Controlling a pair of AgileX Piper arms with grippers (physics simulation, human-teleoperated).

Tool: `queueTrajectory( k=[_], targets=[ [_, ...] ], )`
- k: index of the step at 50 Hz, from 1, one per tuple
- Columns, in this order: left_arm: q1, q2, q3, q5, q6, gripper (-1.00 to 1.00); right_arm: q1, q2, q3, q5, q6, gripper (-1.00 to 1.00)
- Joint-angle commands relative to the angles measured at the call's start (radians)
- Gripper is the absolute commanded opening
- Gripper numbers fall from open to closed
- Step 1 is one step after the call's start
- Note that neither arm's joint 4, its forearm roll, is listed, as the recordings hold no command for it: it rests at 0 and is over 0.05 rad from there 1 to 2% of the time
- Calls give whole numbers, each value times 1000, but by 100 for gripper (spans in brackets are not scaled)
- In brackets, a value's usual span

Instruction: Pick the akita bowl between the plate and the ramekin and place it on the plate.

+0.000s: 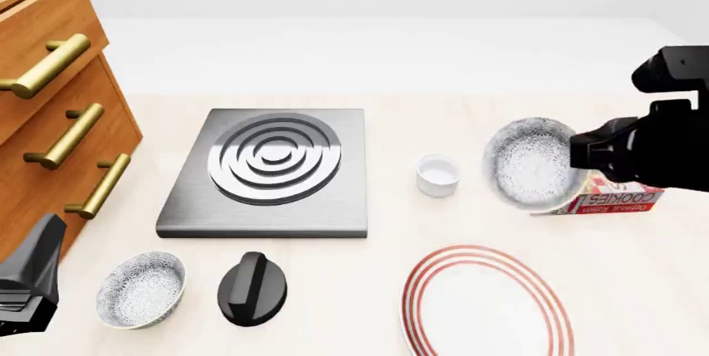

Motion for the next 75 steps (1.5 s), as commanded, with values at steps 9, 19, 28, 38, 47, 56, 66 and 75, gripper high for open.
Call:
queueTrajectory(
  k=[9,19,28,38,47,56,66,75],
  targets=[
    [0,0,0,0,0,100,4,-150,68,91,-64,-100],
    [0,0,0,0,0,100,25,-191,89,124,-83,-100],
    [0,0,0,0,0,100,71,-174,126,102,-55,-100],
    [0,0,0,0,0,100,111,-148,159,70,-34,-100],
    [0,0,0,0,0,100,143,-103,217,0,-30,-100],
    [0,0,0,0,0,100,158,-104,253,-23,-45,-100],
    [0,0,0,0,0,100,203,-12,292,-105,1,-100],
    [0,0,0,0,0,100,239,60,313,-169,39,-100]
  ],
)
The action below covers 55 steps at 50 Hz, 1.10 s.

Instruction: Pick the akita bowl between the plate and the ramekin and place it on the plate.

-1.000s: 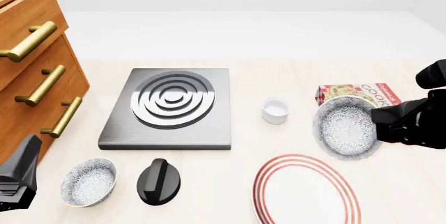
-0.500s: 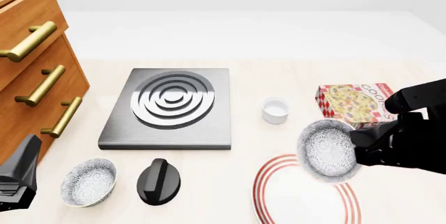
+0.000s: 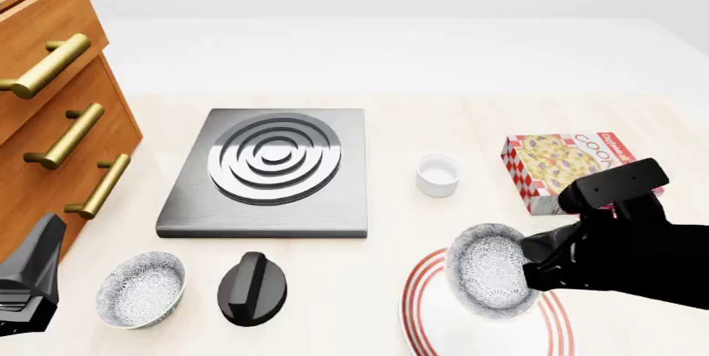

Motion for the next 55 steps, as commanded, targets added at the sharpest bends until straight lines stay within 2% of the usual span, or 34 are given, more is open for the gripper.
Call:
queueTrajectory(
  k=[1,8,9,12,16,17,18,19,26,28,30,35,55],
  targets=[
    [0,0,0,0,0,100,33,71,30,-74,35,-100],
    [0,0,0,0,0,100,42,120,56,-124,53,-100],
    [0,0,0,0,0,100,59,150,57,-139,80,-100],
    [0,0,0,0,0,100,59,153,65,-146,84,-100],
    [0,0,0,0,0,100,49,141,66,-135,80,-100],
    [0,0,0,0,0,100,28,119,73,-126,55,-100],
    [0,0,0,0,0,100,28,118,73,-126,55,-100],
    [0,0,0,0,0,100,35,132,73,-131,72,-100],
    [0,0,0,0,0,100,34,164,82,-151,94,-100],
    [0,0,0,0,0,100,50,192,86,-168,122,-100],
    [0,0,0,0,0,100,33,185,98,-171,110,-100],
    [0,0,0,0,0,100,28,172,93,-155,120,-100],
    [0,0,0,0,0,100,-13,201,119,-191,109,-100]
  ],
)
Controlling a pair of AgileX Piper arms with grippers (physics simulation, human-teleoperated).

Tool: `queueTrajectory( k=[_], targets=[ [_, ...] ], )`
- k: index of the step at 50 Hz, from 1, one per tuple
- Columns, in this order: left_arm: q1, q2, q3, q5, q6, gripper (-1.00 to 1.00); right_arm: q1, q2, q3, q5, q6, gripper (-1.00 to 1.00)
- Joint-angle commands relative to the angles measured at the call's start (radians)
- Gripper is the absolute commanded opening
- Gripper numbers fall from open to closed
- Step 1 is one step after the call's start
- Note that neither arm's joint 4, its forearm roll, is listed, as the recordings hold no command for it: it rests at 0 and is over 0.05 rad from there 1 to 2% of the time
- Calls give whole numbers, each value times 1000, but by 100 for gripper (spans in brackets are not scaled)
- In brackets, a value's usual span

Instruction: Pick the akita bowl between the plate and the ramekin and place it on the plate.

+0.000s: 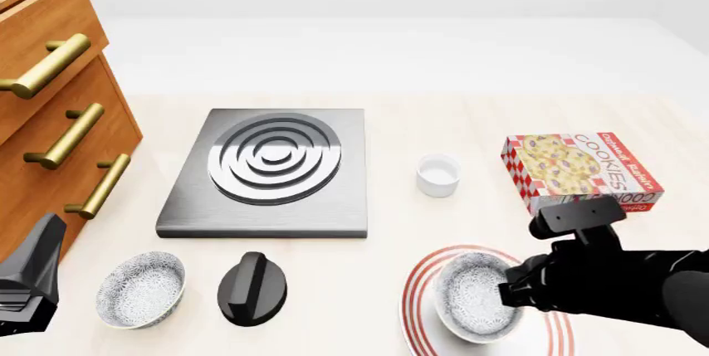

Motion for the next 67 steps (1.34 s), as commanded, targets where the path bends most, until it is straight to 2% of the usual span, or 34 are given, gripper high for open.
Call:
queueTrajectory(
  k=[1,2,3,10,16,17,24,25,30,31,38,48,56,67],
  targets=[
    [0,0,0,0,0,100,-17,18,14,-21,-5,-100],
    [0,0,0,0,0,100,-20,27,17,-28,-6,-100],
    [0,0,0,0,0,100,-18,35,19,-35,-7,100],
    [0,0,0,0,0,100,-24,50,23,-48,0,100],
    [0,0,0,0,0,100,-25,45,15,-45,-6,100],
    [0,0,0,0,0,100,-40,31,18,-41,-21,100],
    [0,0,0,0,0,100,-80,-122,-40,89,-72,100],
    [0,0,0,0,0,100,-109,-184,-64,140,-104,100],
    [0,0,0,0,0,100,-129,-261,-129,232,-99,100],
    [0,0,0,0,0,100,-158,-305,-157,277,-120,100],
    [0,0,0,0,0,100,-187,-396,-232,377,-165,100],
    [0,0,0,0,0,100,-211,-481,-319,474,-221,100],
    [0,0,0,0,0,100,-232,-516,-404,535,-230,100],
    [0,0,0,0,0,100,-227,-518,-412,529,-244,100]
  ],
)
